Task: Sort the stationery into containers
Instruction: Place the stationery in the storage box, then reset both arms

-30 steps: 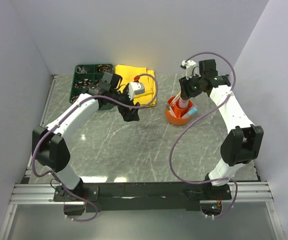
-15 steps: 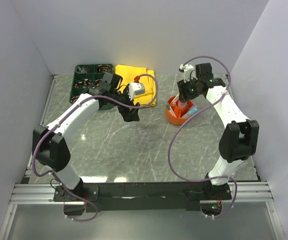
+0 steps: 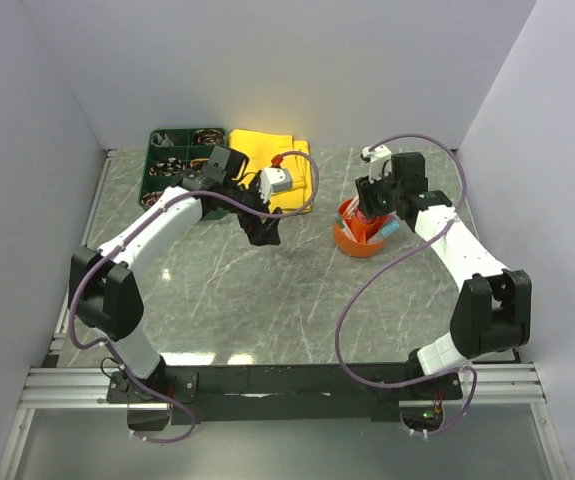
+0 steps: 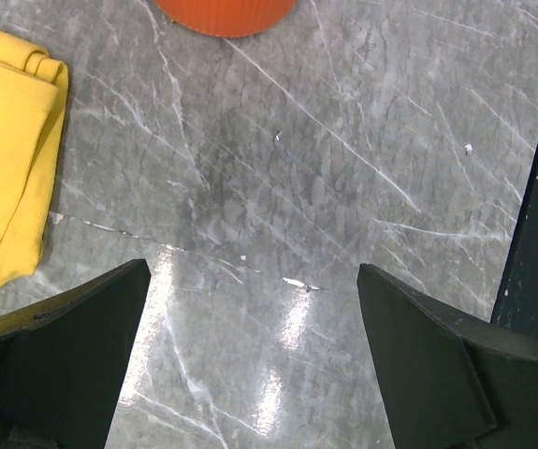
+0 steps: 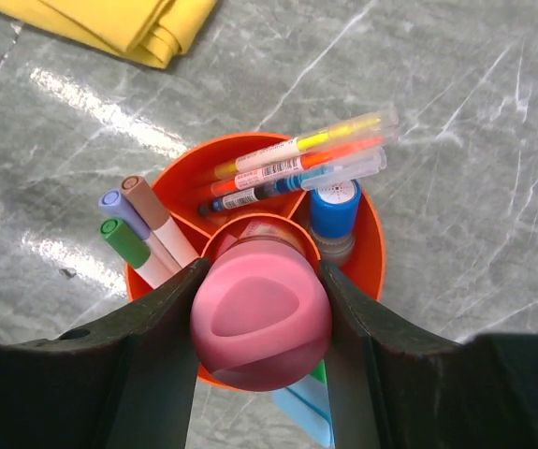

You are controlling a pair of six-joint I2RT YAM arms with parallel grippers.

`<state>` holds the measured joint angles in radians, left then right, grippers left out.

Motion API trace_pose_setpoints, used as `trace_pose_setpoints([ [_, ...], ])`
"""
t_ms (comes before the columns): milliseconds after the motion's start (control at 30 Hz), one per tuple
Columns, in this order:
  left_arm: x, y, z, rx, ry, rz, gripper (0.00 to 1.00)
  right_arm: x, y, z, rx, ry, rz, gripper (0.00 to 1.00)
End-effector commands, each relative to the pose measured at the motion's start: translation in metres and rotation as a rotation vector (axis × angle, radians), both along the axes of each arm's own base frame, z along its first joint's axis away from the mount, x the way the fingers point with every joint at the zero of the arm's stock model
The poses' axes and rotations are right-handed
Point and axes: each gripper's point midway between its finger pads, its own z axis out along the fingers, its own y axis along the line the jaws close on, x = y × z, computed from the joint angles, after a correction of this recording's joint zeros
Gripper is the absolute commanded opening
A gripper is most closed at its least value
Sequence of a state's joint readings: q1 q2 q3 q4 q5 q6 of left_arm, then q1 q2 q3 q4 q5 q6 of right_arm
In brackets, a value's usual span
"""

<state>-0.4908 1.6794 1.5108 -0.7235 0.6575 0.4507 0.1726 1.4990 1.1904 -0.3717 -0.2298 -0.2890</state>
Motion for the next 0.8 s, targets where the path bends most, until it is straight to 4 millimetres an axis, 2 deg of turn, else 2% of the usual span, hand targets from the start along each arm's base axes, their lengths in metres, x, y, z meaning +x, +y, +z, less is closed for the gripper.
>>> trace_pose_setpoints([
  [0, -0.001, -0.008, 0.010, -0.029, -0.027, -0.026, 0.99, 0.013, 0.006, 0.046, 0.013, -0.168, -0.006, 0.52],
  [167, 0.001, -0.013, 0.014, -0.037, -0.039, -0.034, 1.00, 0.004, 0.003, 0.055, 0.011, -0.182, -0.018, 0.67],
  [200, 0.001, -0.014, 0.015, -0.037, -0.039, -0.035, 1.00, 0.002, 0.002, 0.052, 0.009, -0.176, -0.021, 0.71],
  [233, 0.001, -0.014, 0.015, -0.038, -0.041, -0.038, 0.99, -0.001, 0.000, 0.054, 0.005, -0.182, -0.023, 0.82],
  [367, 0.000, -0.016, 0.016, -0.036, -0.045, -0.043, 0.99, -0.007, -0.002, 0.054, 0.004, -0.182, -0.036, 0.83],
  [500, -0.003, -0.013, 0.020, -0.029, -0.065, -0.040, 1.00, -0.016, -0.002, 0.092, 0.032, -0.257, -0.028, 0.86],
  [533, -0.002, -0.014, 0.021, -0.028, -0.075, -0.037, 0.99, -0.020, -0.005, 0.105, 0.036, -0.289, -0.039, 0.93],
  [600, 0.002, -0.009, 0.018, -0.003, -0.087, -0.007, 0.99, -0.025, -0.010, 0.117, 0.066, -0.300, -0.061, 1.00],
  [633, 0.003, -0.008, 0.018, 0.002, -0.093, 0.001, 1.00, -0.028, -0.010, 0.116, 0.082, -0.282, -0.067, 1.00],
  [667, 0.008, -0.006, 0.015, 0.018, -0.110, 0.022, 0.99, -0.035, -0.012, 0.108, 0.089, -0.228, -0.075, 1.00],
  [733, 0.016, 0.000, 0.015, 0.039, -0.124, 0.083, 0.99, -0.037, -0.022, 0.099, 0.112, -0.178, -0.189, 1.00],
  [767, 0.026, 0.006, 0.012, 0.070, -0.153, 0.130, 1.00, -0.040, -0.027, 0.088, 0.136, -0.138, -0.261, 1.00],
])
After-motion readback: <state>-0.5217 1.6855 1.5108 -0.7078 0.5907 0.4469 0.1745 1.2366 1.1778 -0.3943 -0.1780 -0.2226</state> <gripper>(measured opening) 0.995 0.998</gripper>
